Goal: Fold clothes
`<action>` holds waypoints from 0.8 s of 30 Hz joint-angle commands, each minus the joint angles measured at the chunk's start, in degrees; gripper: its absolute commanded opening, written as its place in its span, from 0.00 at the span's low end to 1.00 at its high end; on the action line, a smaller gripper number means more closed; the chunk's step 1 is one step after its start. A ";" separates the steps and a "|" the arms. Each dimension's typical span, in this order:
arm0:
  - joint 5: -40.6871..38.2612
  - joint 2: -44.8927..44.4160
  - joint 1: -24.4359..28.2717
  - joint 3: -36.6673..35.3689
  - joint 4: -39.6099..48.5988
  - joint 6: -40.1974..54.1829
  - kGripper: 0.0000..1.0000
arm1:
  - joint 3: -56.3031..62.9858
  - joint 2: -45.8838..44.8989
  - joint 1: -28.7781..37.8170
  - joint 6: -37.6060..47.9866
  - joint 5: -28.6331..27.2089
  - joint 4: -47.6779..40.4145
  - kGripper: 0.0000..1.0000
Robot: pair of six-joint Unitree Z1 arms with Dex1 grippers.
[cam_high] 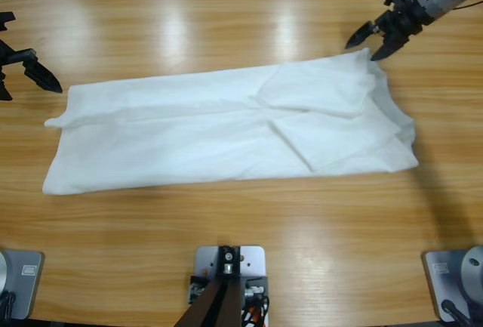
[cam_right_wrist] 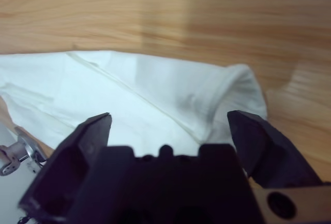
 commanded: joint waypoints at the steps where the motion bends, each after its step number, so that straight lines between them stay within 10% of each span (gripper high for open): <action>1: 0.73 0.17 0.64 0.88 -0.61 0.59 1.00 | -1.08 4.40 1.48 -0.47 -0.02 1.00 0.88; 11: 0.73 0.22 0.64 1.02 -0.53 0.59 1.00 | -0.27 5.01 1.48 -0.56 -0.11 0.95 0.00; 24: 0.73 -0.01 0.64 0.99 -0.51 0.55 1.00 | 0.61 5.06 1.06 -0.55 -0.69 1.14 0.00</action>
